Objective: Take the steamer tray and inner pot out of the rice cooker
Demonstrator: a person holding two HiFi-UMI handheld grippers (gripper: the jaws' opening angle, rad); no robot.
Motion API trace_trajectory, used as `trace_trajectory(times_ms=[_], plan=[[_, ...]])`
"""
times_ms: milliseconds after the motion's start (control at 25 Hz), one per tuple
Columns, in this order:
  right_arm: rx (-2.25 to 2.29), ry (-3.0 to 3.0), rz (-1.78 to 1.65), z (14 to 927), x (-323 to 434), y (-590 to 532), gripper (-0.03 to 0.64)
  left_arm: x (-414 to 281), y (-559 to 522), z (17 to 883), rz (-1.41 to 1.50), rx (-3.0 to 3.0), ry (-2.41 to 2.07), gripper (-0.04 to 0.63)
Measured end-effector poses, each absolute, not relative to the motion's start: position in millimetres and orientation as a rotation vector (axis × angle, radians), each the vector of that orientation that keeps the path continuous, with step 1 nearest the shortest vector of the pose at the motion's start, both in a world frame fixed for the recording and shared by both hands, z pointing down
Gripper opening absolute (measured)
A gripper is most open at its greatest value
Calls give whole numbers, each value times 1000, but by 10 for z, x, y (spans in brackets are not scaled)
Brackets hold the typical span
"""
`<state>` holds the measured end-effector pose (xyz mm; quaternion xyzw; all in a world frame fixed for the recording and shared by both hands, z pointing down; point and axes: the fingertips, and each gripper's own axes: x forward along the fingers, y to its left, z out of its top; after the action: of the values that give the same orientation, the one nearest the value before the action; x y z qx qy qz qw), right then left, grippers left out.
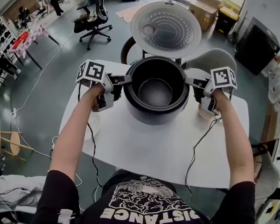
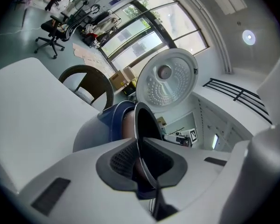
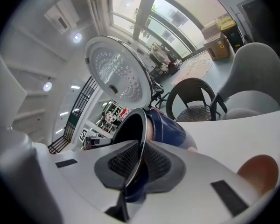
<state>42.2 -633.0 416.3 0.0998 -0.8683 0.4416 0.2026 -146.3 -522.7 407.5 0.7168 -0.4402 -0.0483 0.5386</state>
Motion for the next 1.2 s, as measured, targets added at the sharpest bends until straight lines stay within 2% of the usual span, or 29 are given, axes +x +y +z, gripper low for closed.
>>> trace_trajectory(times_ms=[760, 1200], plan=[[390, -2552, 1127, 3616, 499, -5880, 52, -1451, -4978, 3593, -222, 1799, -1240, 34], [587, -2738, 874, 3007, 658, -5328, 52, -1331, -4505, 3021, -245, 2016, -1370, 35]])
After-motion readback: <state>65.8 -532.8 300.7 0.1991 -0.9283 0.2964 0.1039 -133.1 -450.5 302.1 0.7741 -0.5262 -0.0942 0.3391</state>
